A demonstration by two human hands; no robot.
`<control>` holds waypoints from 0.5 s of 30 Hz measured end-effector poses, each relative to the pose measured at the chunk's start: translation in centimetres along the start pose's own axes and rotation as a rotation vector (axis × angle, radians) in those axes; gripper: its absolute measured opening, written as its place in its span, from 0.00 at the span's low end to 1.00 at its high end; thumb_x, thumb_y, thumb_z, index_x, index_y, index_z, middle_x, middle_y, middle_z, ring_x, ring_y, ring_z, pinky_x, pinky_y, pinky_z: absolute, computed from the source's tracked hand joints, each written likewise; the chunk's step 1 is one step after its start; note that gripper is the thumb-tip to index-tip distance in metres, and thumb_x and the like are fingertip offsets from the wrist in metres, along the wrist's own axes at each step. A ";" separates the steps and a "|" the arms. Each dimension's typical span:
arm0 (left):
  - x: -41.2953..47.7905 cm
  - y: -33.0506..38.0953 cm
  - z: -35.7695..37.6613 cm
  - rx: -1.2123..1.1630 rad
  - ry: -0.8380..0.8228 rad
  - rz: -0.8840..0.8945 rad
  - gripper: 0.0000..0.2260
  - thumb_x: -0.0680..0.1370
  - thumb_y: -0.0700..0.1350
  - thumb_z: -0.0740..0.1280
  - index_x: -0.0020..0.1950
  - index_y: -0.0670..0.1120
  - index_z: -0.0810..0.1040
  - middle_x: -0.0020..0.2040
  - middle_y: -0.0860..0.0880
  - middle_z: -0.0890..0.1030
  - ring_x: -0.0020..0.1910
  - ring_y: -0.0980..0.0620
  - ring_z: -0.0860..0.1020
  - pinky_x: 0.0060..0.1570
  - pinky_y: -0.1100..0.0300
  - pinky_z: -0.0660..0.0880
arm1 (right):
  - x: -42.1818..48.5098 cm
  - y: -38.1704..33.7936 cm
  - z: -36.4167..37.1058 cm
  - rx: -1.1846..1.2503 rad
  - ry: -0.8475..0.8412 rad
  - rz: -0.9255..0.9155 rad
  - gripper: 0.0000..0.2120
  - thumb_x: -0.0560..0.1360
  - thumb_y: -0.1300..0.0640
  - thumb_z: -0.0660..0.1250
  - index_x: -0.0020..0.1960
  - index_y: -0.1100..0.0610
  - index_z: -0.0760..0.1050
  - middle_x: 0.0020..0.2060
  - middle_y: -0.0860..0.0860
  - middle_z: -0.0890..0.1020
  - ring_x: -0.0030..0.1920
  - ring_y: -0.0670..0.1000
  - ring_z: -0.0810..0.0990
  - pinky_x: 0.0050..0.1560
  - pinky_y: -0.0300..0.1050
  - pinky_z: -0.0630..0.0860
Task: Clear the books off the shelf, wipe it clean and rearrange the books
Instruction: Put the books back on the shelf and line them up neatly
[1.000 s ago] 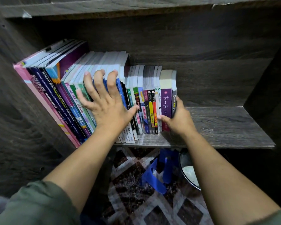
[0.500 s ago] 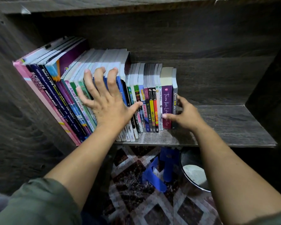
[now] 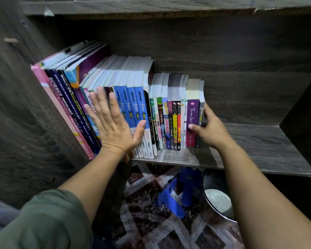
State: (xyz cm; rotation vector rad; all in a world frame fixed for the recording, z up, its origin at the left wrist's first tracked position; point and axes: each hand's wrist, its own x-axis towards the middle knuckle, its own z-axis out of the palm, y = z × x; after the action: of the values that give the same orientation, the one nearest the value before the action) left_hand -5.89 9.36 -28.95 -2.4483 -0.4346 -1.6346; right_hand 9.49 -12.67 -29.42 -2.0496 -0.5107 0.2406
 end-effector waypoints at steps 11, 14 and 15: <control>-0.7 -1.1 1.2 0.037 0.040 0.065 0.45 0.72 0.71 0.48 0.78 0.45 0.34 0.76 0.48 0.31 0.76 0.46 0.35 0.73 0.42 0.38 | 0.3 1.3 -0.7 0.089 -0.167 -0.053 0.45 0.76 0.67 0.67 0.77 0.36 0.45 0.74 0.45 0.65 0.70 0.44 0.64 0.72 0.50 0.61; -0.3 -0.3 1.0 0.012 0.082 0.046 0.46 0.71 0.68 0.55 0.78 0.47 0.36 0.77 0.50 0.32 0.76 0.47 0.36 0.71 0.38 0.37 | 0.9 1.9 -1.1 -0.020 -0.132 -0.044 0.49 0.72 0.66 0.72 0.75 0.31 0.47 0.74 0.46 0.66 0.73 0.47 0.63 0.73 0.58 0.62; 0.1 0.2 1.0 0.006 0.088 0.060 0.46 0.72 0.67 0.56 0.78 0.48 0.36 0.77 0.50 0.32 0.76 0.47 0.36 0.71 0.37 0.36 | 1.1 2.1 -1.1 -0.044 -0.099 -0.040 0.49 0.71 0.65 0.73 0.74 0.31 0.48 0.73 0.47 0.68 0.73 0.47 0.64 0.73 0.58 0.62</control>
State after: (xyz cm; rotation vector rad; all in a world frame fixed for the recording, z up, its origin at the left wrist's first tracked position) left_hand -4.93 9.48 -29.28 -2.3504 -0.3497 -1.7065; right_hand 11.40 -13.95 -30.65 -2.0750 -0.6225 0.3105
